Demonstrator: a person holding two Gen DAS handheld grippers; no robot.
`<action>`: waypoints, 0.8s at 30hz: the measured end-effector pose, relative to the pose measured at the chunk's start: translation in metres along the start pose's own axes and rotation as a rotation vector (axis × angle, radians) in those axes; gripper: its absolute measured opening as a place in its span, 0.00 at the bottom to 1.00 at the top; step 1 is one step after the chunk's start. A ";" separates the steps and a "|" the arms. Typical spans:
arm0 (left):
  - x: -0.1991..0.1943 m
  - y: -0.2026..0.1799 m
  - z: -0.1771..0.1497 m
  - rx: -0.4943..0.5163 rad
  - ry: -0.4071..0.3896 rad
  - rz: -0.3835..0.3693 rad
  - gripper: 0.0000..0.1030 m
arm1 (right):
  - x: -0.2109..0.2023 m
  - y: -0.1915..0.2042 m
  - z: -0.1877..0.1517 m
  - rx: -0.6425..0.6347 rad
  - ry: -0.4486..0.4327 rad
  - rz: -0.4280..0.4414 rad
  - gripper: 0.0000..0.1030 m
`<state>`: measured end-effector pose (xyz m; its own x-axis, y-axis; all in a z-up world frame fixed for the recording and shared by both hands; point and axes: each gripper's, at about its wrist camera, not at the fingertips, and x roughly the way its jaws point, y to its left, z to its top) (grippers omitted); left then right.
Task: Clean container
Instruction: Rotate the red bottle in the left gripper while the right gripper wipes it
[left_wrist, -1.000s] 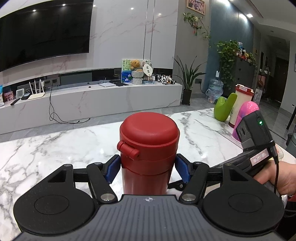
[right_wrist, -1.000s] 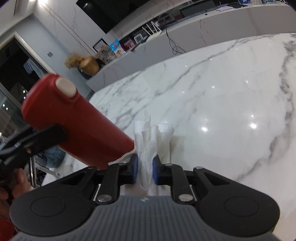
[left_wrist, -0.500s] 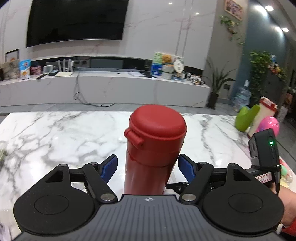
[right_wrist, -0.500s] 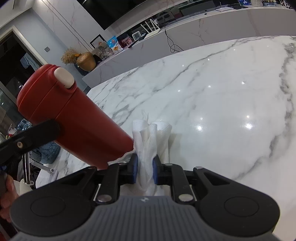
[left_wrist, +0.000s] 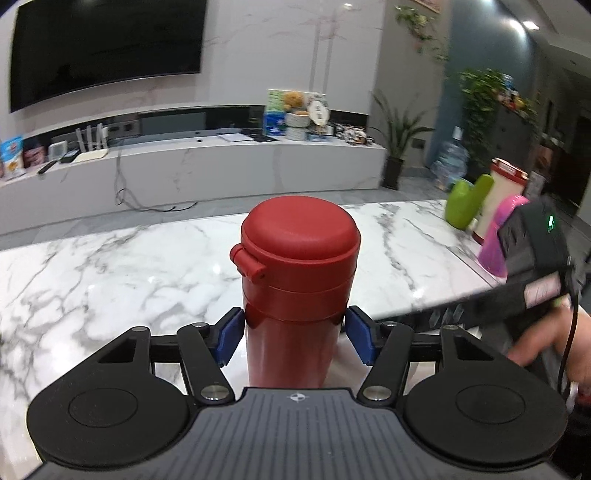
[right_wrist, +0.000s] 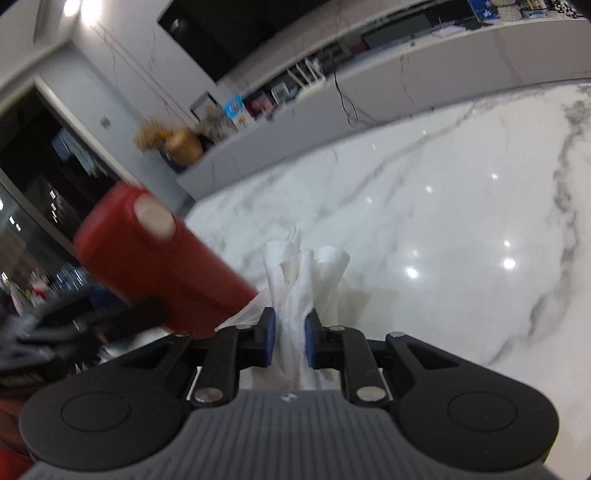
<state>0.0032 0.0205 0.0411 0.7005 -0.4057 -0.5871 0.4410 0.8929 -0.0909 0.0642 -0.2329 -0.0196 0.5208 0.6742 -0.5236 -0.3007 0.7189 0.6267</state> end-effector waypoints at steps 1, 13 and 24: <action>-0.001 0.001 0.000 0.013 0.001 -0.010 0.55 | -0.005 -0.001 0.003 0.011 -0.024 0.024 0.18; -0.002 0.004 0.000 0.061 0.011 -0.052 0.52 | -0.028 0.014 0.009 -0.044 -0.090 0.179 0.19; -0.005 0.004 -0.001 0.060 0.015 -0.038 0.53 | -0.005 0.007 0.001 -0.057 0.021 0.077 0.18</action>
<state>0.0007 0.0259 0.0431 0.6743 -0.4355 -0.5965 0.5003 0.8634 -0.0649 0.0605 -0.2310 -0.0124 0.4775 0.7306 -0.4881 -0.3842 0.6732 0.6318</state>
